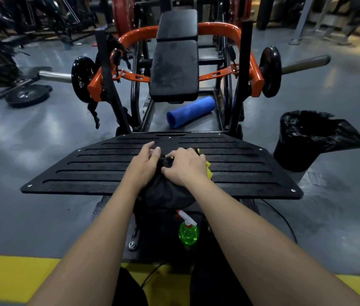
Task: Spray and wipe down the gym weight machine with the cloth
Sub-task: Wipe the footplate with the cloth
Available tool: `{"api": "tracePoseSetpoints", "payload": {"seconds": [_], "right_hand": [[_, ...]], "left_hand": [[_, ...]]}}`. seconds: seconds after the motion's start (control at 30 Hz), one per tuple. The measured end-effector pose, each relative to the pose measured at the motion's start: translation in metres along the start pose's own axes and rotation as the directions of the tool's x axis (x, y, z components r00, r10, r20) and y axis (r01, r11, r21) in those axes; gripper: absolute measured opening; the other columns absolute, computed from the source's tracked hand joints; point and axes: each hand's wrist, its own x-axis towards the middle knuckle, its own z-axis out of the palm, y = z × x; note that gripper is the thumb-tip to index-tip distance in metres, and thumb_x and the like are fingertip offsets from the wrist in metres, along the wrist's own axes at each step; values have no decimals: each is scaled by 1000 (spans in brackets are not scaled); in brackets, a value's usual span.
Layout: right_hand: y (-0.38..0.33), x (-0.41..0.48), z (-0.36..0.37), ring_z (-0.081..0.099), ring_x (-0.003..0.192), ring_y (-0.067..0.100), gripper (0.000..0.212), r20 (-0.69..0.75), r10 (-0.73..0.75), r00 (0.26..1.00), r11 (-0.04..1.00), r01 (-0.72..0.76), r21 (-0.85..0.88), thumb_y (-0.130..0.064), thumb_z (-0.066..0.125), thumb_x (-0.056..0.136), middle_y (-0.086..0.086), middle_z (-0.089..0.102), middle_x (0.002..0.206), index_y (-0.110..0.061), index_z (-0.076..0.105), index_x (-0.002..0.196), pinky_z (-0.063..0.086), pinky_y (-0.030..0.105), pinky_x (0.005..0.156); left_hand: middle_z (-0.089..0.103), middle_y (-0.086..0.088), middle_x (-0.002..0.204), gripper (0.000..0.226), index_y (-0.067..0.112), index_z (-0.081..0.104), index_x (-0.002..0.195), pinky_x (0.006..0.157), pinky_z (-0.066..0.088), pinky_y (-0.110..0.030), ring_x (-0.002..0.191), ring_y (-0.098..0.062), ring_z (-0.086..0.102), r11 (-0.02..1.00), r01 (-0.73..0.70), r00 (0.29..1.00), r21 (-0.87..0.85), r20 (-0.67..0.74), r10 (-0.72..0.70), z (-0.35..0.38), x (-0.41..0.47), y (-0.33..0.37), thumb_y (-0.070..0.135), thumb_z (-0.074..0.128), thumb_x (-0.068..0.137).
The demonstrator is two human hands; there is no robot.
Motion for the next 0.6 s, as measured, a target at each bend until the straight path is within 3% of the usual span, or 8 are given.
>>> {"api": "tracePoseSetpoints", "payload": {"seconds": [0.1, 0.23, 0.3, 0.5, 0.6], "right_hand": [[7, -12, -4, 47, 132, 22, 48, -17, -10, 1000, 1000, 11, 28, -54, 61, 87, -9, 60, 132, -37, 64, 131, 34, 48, 109], [31, -32, -19, 48, 130, 22, 44, -26, 38, 999, 999, -38, -2, -54, 60, 88, -7, 61, 131, -38, 65, 129, 35, 47, 107], [51, -43, -32, 50, 129, 24, 42, -29, 112, 993, 994, -112, -12, -54, 61, 89, -4, 62, 130, -38, 65, 127, 37, 46, 107], [126, -74, -67, 55, 124, 29, 40, -96, 402, 911, 914, -405, -23, -50, 62, 84, 3, 65, 125, -41, 68, 122, 40, 45, 102], [126, -74, -70, 52, 126, 29, 41, -120, 491, 863, 865, -500, -54, -48, 61, 86, 4, 63, 124, -38, 67, 125, 38, 47, 103]], "left_hand": [[42, -5, 159, 58, 22, 33, 159, 112, 28, -32, 147, -23, 38, 998, 31, 996, 45, 78, -35, 2, 2, 3, 50, 35, 108], [17, -2, 170, 56, 23, 26, 161, 124, 8, -44, 158, -17, 7, 897, -89, 942, 434, 328, -65, 12, 8, -2, 45, 19, 111], [10, 0, 171, 61, 22, 21, 163, 126, 3, -45, 158, -15, 1, 853, -113, 931, 510, 355, -89, 14, 10, -7, 51, 16, 109], [10, 0, 171, 64, 20, 20, 163, 127, 6, -44, 158, -17, 6, 819, -136, 934, 558, 349, -82, 13, 5, -6, 52, 20, 108], [38, -7, 161, 52, 19, 41, 154, 117, 27, -45, 146, -28, 37, 820, -124, 968, 559, 250, -24, 11, -5, 2, 40, 24, 110]]}}
